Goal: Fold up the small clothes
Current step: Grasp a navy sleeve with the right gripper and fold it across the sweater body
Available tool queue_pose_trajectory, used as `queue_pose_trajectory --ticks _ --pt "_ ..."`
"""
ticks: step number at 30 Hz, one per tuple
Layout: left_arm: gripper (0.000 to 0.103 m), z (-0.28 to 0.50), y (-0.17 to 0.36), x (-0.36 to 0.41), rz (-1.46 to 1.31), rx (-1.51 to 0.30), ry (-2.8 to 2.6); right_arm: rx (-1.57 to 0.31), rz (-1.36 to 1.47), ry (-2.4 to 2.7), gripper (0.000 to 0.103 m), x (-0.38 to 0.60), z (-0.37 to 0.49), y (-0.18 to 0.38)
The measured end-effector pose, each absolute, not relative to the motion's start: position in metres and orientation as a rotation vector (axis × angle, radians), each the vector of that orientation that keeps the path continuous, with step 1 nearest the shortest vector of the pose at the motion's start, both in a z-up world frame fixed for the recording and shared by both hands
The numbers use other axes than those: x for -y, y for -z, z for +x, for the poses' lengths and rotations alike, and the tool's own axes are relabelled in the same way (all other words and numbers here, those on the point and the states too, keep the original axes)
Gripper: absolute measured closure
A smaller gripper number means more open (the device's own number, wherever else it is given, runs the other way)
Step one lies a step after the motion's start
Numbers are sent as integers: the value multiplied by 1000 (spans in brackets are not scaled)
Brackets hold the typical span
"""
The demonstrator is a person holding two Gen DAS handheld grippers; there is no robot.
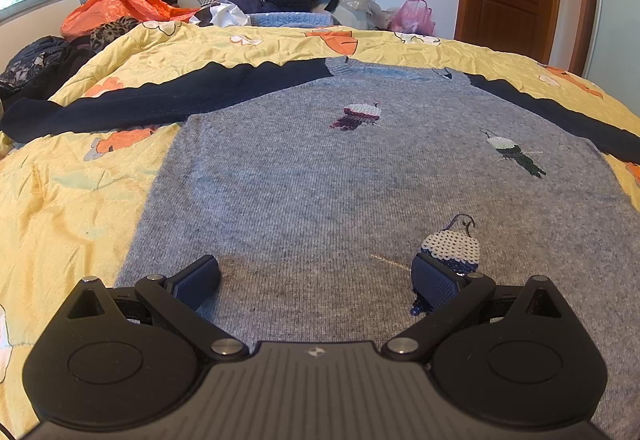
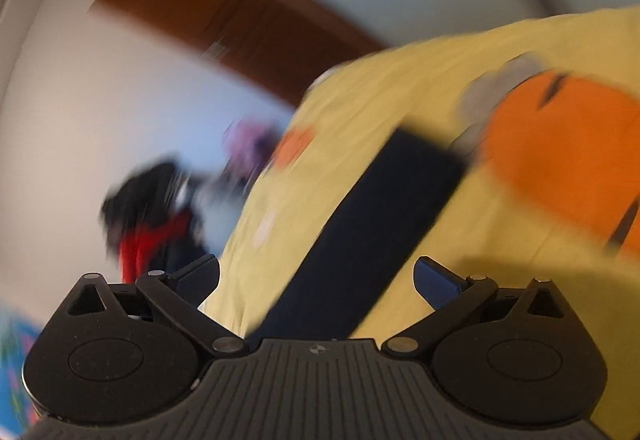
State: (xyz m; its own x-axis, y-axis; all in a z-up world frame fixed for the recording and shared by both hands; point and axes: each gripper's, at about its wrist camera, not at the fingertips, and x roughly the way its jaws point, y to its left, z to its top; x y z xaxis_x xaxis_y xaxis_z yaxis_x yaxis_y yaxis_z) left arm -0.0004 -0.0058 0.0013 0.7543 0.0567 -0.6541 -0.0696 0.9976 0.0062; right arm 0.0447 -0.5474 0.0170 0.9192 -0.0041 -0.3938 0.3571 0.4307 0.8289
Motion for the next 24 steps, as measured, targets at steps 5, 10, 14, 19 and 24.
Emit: queue_pose_trajectory --ticks 5,10,14,19,24 --pt "0 0 -1 6 -19 -713 -69 -367 1189 324 11 588 59 19" --pt "0 0 -1 6 -19 -713 -68 -367 1141 328 29 592 82 26" --pt "0 -1 -1 6 -19 -713 -67 -395 1110 366 85 596 98 23" --pt "0 0 -1 6 -19 -713 -68 -392 953 390 89 572 101 -4" --pt "0 -1 -1 6 -19 -713 -68 -442 561 96 89 440 131 -54"
